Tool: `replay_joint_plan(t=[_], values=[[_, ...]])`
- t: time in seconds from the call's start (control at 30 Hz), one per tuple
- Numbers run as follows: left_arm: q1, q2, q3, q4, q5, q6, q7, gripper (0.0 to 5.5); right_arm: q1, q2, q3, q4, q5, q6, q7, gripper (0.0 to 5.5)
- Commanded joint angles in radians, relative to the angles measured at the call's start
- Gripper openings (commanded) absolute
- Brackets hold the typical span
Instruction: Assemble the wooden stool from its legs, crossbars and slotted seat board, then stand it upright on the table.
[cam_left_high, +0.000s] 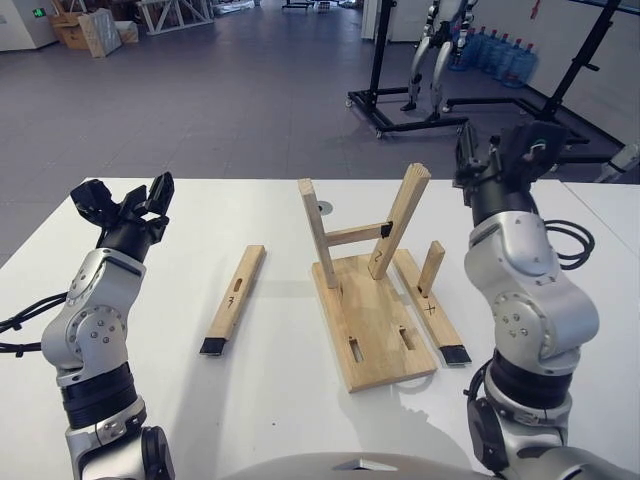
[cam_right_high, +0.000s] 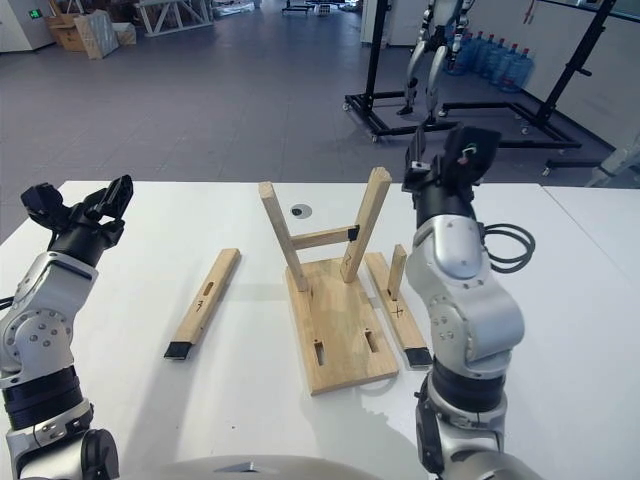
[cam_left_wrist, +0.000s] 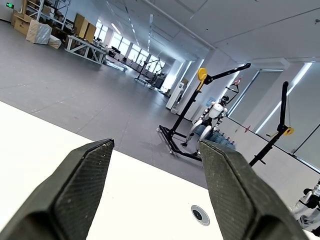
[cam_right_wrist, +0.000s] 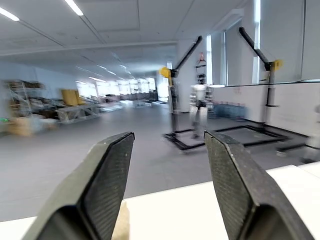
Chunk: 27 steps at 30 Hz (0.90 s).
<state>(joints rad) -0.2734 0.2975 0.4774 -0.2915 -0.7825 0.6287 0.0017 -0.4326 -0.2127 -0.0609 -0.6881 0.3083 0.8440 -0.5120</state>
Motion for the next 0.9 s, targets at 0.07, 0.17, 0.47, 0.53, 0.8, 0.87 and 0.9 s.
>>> replay_joint_plan(t=[0.07, 0.17, 0.47, 0.53, 0.8, 0.87, 0.9], values=[[0.001, 0.001, -0.011, -0.002, 0.005, 0.001, 0.000, 3.12, 0.083, 0.066, 0.097, 0.053, -0.182, -0.015, -0.063, 2.59], [-0.003, -0.001, -0.017, 0.000, 0.008, 0.002, 0.001, 3.12, 0.077, 0.109, 0.084, 0.129, -0.226, -0.064, -0.047, 2.59], [-0.009, 0.000, -0.028, -0.007, 0.010, 0.006, 0.009, 3.12, -0.094, 0.162, -0.017, 0.323, -0.300, -0.179, -0.008, 2.59], [-0.011, 0.001, -0.030, -0.008, 0.009, 0.006, 0.011, 3.12, -0.104, 0.175, -0.020, 0.337, -0.313, -0.190, -0.004, 2.59], [0.005, -0.003, -0.028, -0.018, 0.005, 0.009, 0.020, 3.12, 0.094, 0.222, -0.047, 0.467, -0.366, -0.307, 0.007, 2.59], [0.007, -0.007, -0.029, -0.017, 0.006, 0.008, 0.021, 3.12, 0.166, 0.231, -0.054, 0.547, -0.369, -0.360, 0.019, 2.59], [0.009, -0.009, -0.029, -0.019, 0.006, 0.007, 0.022, 3.12, 0.188, 0.238, -0.058, 0.578, -0.370, -0.381, 0.024, 2.59]])
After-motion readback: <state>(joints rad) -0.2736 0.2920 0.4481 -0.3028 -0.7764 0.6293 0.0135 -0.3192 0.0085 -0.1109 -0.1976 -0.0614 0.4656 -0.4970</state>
